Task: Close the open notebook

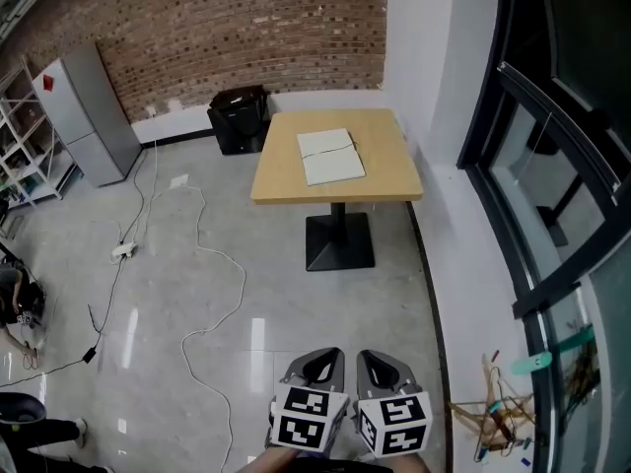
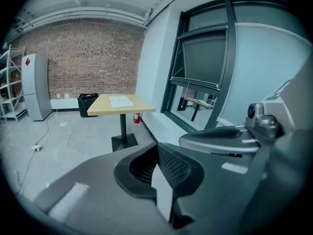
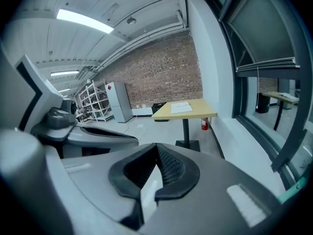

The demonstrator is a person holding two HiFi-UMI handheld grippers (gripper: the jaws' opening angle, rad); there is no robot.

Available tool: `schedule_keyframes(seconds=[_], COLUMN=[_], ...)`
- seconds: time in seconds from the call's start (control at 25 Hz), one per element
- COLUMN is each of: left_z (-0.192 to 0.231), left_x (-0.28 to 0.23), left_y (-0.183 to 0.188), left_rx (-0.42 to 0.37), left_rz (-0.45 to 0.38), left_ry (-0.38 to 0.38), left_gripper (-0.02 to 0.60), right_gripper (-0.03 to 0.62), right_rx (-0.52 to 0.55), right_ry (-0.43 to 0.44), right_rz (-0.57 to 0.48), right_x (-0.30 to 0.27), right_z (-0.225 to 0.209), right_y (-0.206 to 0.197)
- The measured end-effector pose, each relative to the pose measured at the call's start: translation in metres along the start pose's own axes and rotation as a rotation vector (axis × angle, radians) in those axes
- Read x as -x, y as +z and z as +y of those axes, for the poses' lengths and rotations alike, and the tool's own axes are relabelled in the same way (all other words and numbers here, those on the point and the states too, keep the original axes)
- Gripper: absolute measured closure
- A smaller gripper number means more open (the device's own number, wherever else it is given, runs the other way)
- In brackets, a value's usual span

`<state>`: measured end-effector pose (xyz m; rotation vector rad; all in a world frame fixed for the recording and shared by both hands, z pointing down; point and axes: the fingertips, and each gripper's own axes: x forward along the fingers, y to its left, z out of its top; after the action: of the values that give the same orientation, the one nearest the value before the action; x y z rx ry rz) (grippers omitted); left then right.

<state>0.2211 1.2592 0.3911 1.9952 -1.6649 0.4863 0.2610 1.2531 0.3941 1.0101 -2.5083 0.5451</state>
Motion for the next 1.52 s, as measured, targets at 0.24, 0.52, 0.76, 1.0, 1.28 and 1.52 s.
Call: schedule_keyframes(seconds=[0.24,0.52,0.76,1.0,1.28,1.52], left_z=[0.225,0.388,0.409,0.394,0.368,0.284], left_x=[-0.025,-0.028,-0.084,-0.192,-0.401,-0.645], left_y=[0.062,0.1,0.151,0.22,0.359,0.497], left_rx=[-0.004,-0.011,-0.037,-0.059,-0.054,-0.032], left_rz=[-0.018,-0.04,-0.043,-0.045,-0.043,-0.025], left_ry=[-0.039,-0.067,-0.075,-0.058,-0.02,0.022], left_gripper=[0.583,0.583,0.583,0.583,0.583,0.583], right_gripper=[0.595,0.595,0.595,0.597,0.597,0.597], right_rx=[0.052,0.072,0.042,0.012,0.003,-0.004], right_ry=[-0.018,-0.041,-0.043,-0.034,0.001,0.048], right_rz=[-0.007,-0.018,-0.047,-0.061,-0.065,-0.047], right_x=[-0.192,-0.322,-0.373,-0.423,-0.525,-0.601], right_z=[0.11,0.197,0.157,0.047,-0.163,-0.433], right_y=[0.094,0.153,0.2,0.249,0.355,0.449])
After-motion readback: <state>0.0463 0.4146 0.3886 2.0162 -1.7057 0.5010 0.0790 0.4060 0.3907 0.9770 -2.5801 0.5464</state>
